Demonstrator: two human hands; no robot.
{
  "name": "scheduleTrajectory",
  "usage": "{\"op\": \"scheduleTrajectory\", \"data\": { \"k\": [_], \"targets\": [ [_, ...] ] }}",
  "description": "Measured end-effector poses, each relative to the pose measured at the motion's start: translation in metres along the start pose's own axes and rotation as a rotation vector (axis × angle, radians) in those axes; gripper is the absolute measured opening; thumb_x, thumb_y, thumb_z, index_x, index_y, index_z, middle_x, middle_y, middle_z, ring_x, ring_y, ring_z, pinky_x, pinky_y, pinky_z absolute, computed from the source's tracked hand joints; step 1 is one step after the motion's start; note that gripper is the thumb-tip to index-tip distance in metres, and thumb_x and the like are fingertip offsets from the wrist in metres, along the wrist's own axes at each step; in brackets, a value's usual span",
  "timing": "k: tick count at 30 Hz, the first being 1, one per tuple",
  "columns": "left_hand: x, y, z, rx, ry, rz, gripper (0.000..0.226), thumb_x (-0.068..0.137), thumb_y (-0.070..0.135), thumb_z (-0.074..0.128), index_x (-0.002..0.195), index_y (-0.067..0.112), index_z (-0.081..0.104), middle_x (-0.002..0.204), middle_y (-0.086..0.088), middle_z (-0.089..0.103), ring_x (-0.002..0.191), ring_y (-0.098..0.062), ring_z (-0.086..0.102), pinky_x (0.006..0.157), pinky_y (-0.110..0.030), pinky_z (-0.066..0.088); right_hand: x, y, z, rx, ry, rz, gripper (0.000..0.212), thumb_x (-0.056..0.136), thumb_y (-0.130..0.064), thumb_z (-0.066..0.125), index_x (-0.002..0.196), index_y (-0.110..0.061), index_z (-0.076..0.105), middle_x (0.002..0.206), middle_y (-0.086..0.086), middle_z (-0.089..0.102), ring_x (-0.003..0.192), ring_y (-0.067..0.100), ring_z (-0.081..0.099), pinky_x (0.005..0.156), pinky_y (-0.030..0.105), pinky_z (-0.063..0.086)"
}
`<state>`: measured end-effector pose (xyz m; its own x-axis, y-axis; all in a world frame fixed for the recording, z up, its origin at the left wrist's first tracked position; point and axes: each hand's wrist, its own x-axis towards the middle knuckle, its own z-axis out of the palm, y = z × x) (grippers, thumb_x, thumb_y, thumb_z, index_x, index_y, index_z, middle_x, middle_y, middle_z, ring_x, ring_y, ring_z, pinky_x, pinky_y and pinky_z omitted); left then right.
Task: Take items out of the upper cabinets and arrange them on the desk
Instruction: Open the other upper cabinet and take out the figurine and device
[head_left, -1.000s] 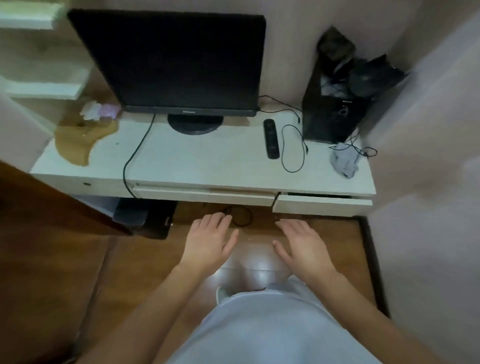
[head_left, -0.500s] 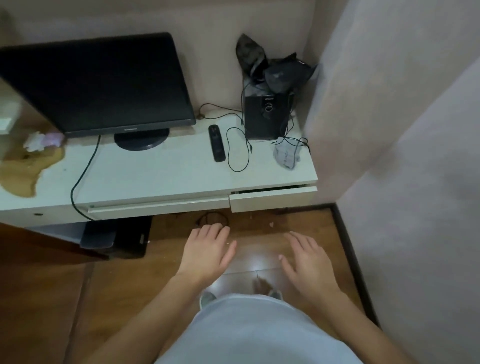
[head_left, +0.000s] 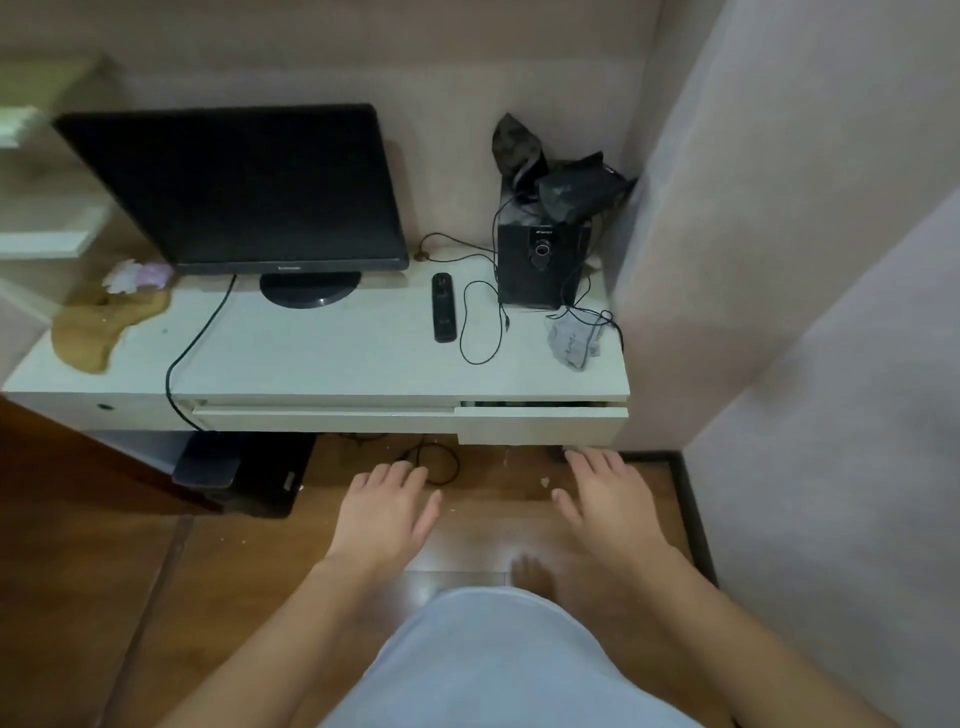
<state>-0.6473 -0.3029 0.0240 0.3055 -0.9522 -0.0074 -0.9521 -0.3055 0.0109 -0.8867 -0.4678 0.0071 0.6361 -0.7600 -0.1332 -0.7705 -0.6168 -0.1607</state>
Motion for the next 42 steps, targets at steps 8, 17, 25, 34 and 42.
{"op": "scheduleTrajectory", "data": {
  "k": [8,17,25,34,42],
  "targets": [
    [0.041,0.008,-0.031,-0.108,0.085,0.03,0.051,0.097,0.049,0.032,0.112,0.019,0.069,0.104,0.003,0.07,0.095,-0.022,0.066,0.081,-0.036,0.05,0.009,-0.008,-0.045,-0.008,0.133,-0.005,0.049,0.097,-0.048,0.048,0.136,-0.018,0.055,0.135,-0.001,0.059,0.123,0.021,0.053,0.101,0.036,0.045],
    [0.134,-0.007,-0.177,-0.058,0.386,0.161,0.051,0.099,0.051,0.031,0.114,0.02,0.069,0.106,0.003,0.072,0.095,-0.022,0.066,0.08,-0.038,0.052,0.061,-0.015,-0.205,-0.058,0.624,-0.233,0.046,0.092,-0.045,0.049,0.119,-0.012,0.068,0.115,0.001,0.069,0.105,0.024,0.063,0.09,0.035,0.049],
    [0.201,-0.036,-0.371,0.023,0.686,0.218,0.061,0.096,0.055,0.026,0.121,0.016,0.064,0.114,-0.003,0.07,0.102,-0.026,0.064,0.083,-0.041,0.051,0.093,-0.056,-0.396,-0.133,0.993,-0.36,0.046,0.09,-0.043,0.054,0.119,-0.01,0.068,0.118,0.004,0.069,0.11,0.025,0.062,0.095,0.039,0.05],
    [0.221,-0.048,-0.536,0.099,0.95,0.23,0.064,0.095,0.058,0.02,0.119,0.018,0.063,0.113,-0.002,0.069,0.1,-0.024,0.064,0.084,-0.041,0.051,0.108,-0.092,-0.555,-0.252,1.236,-0.364,0.054,0.09,-0.05,0.047,0.126,-0.013,0.063,0.133,0.006,0.061,0.118,0.027,0.058,0.095,0.04,0.049],
    [0.245,-0.064,-0.601,0.186,1.008,0.215,0.071,0.092,0.063,0.014,0.118,0.018,0.062,0.107,-0.003,0.07,0.093,-0.025,0.065,0.077,-0.038,0.053,0.127,-0.111,-0.634,-0.334,1.297,-0.351,0.051,0.089,-0.045,0.054,0.127,-0.012,0.061,0.129,0.006,0.062,0.111,0.03,0.06,0.089,0.041,0.05]
  ]
}}
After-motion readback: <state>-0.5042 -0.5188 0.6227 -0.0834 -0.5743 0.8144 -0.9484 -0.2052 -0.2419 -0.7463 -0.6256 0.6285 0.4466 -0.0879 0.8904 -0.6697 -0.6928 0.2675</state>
